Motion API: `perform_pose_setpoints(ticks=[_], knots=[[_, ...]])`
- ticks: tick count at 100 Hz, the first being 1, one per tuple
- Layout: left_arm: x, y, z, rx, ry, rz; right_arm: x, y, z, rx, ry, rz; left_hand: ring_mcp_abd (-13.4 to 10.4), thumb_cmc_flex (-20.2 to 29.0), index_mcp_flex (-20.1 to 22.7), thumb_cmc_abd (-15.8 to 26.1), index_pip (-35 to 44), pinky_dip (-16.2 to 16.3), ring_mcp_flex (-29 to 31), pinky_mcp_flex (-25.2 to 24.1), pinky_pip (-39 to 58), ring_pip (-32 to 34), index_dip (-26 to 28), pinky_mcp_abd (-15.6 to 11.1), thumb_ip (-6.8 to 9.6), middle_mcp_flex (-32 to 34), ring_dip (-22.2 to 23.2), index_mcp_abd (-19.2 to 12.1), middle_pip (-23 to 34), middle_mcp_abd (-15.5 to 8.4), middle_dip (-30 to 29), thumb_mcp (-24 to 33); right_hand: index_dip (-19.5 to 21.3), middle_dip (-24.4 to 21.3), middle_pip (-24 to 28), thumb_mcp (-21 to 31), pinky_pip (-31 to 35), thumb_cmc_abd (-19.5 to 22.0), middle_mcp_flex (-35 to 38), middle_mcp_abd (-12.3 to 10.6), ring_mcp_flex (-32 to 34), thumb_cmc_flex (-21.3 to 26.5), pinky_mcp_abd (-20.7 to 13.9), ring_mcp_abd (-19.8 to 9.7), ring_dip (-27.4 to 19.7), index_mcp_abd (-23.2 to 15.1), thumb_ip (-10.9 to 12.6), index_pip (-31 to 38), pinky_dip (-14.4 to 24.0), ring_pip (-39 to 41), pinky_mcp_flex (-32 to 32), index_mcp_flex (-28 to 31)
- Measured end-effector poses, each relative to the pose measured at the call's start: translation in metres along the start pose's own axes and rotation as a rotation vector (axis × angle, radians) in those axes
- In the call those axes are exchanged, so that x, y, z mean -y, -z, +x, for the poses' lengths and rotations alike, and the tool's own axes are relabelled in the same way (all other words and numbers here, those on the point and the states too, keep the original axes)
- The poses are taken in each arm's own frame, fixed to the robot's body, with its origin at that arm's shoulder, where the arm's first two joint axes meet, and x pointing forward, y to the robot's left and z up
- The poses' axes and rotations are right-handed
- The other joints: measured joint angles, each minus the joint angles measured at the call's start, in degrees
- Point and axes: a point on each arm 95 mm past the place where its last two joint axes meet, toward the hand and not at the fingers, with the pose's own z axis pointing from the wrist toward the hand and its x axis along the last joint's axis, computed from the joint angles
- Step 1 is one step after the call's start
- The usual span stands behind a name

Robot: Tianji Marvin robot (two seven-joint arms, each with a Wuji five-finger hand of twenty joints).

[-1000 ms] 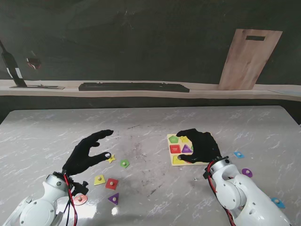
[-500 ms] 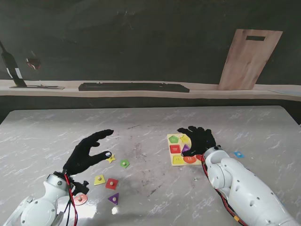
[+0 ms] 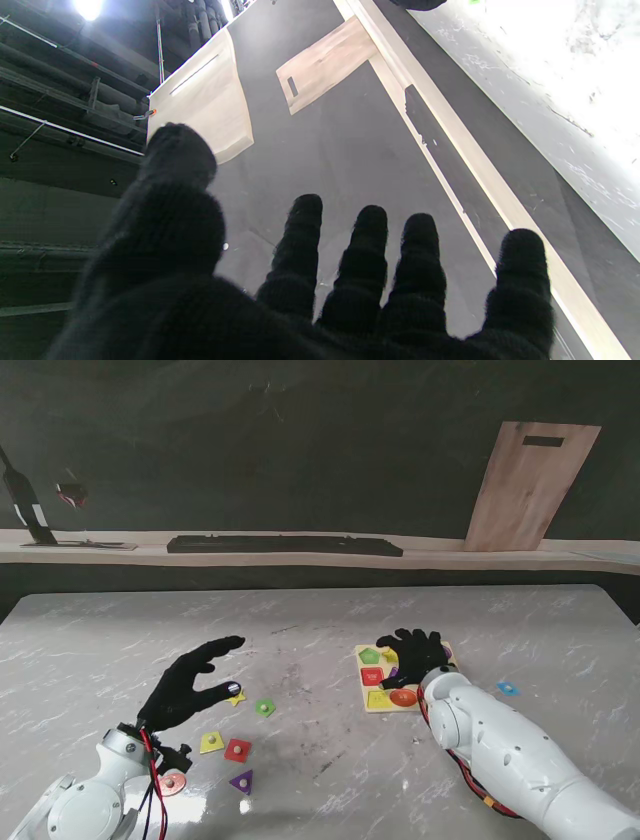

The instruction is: Fit puzzle pieces into a puzzle board

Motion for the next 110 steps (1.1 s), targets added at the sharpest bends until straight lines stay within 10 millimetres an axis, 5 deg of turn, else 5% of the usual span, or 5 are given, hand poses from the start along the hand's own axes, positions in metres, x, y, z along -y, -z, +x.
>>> perform_pose_setpoints(ticks=[53,64,110], knots=[[-0.003,-0.002,0.0,0.013,0.016,0.0,0.007,-0.021,0.012,-0.163,0.127,0.054,0.01,0.73,0.65,1.36,0.01,0.6,1.21,0.0,0.41,0.21,0.0,0.0,0.0,1.25,0.78,0.01,0.02,0.0,0.64,-2.33,-1.94,2.39,5.42,5.68,0.52,-0.62,0.0,0.0,-0.6,-3.77,-0.04,-0.78,0.74,-0.38,0.76,12.1,-0.03,2.16,-0.81,-0.33],[-0.003,-0.003,0.0,0.012,0.017,0.0,0.004,-0.023,0.018,-0.194,0.142,0.052,0.01,1.35,0.65,1.94,0.01,0.6,1.21,0.0,0.48,0.25,0.0,0.0,0.0,1.25,0.81,0.01,0.02,0.0,0.77,-3.04,-1.94,3.53,7.97,6.34,1.06,-0.66,0.0,0.0,-0.6,-3.12,-0.04,-0.78,0.95,2.49,0.96,15.15,-0.03,2.99,-0.81,-0.32],[-0.003,-0.003,0.001,0.011,0.027,0.009,0.006,0.003,0.068,-0.305,0.163,0.053,0.01,2.22,1.24,4.02,0.05,0.61,1.9,0.0,1.2,0.34,0.0,0.0,0.0,1.94,1.43,0.02,0.06,0.01,0.99,-5.9,-1.42,7.99,20.51,8.96,8.88,2.22,0.0,0.07,5.48,1.3,1.43,-0.09,3.67,8.54,3.09,16.96,5.11,7.52,3.41,0.88]])
